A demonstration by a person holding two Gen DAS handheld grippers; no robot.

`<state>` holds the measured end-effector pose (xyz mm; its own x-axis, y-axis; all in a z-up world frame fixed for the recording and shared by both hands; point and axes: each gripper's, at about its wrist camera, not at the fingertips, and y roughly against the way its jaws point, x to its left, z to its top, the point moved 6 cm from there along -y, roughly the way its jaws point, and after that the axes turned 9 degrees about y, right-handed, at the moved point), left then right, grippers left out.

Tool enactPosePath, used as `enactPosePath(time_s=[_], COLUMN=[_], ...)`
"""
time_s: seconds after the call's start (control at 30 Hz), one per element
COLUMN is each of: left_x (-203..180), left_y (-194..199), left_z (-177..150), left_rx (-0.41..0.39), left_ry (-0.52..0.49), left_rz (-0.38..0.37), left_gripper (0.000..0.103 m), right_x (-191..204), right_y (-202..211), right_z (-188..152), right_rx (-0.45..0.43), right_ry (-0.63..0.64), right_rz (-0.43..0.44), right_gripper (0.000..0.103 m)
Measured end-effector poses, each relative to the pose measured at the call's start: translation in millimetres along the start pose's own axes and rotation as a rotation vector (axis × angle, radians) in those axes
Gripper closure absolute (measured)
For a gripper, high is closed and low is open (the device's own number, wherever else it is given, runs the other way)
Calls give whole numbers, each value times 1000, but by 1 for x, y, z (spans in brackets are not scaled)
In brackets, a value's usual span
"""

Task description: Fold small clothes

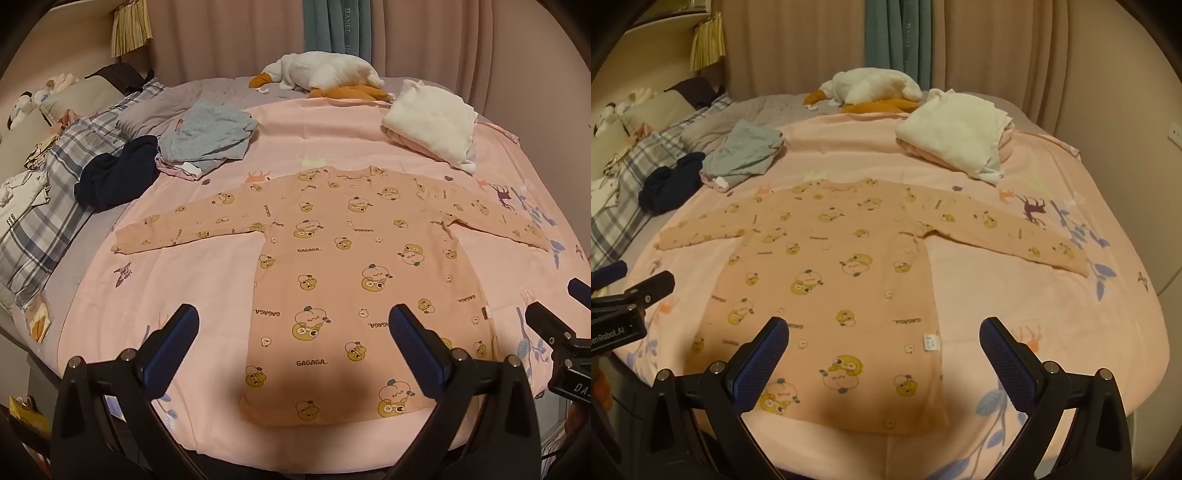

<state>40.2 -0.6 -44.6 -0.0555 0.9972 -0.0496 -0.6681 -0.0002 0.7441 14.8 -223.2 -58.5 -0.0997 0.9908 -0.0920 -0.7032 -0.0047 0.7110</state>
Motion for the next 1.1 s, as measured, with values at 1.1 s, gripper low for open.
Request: enactPosePath(time_s=[1.1], left_x=[-5], left_y=[-2], left_z=[1], left_rx=[-5], left_ry=[-12], left_rz=[-3], left_gripper=[0], right_x=[1], right_y=[3], right_z=[3], right_rx=[-23], right_ry=[2], right_rz=[-5], right_gripper=[1])
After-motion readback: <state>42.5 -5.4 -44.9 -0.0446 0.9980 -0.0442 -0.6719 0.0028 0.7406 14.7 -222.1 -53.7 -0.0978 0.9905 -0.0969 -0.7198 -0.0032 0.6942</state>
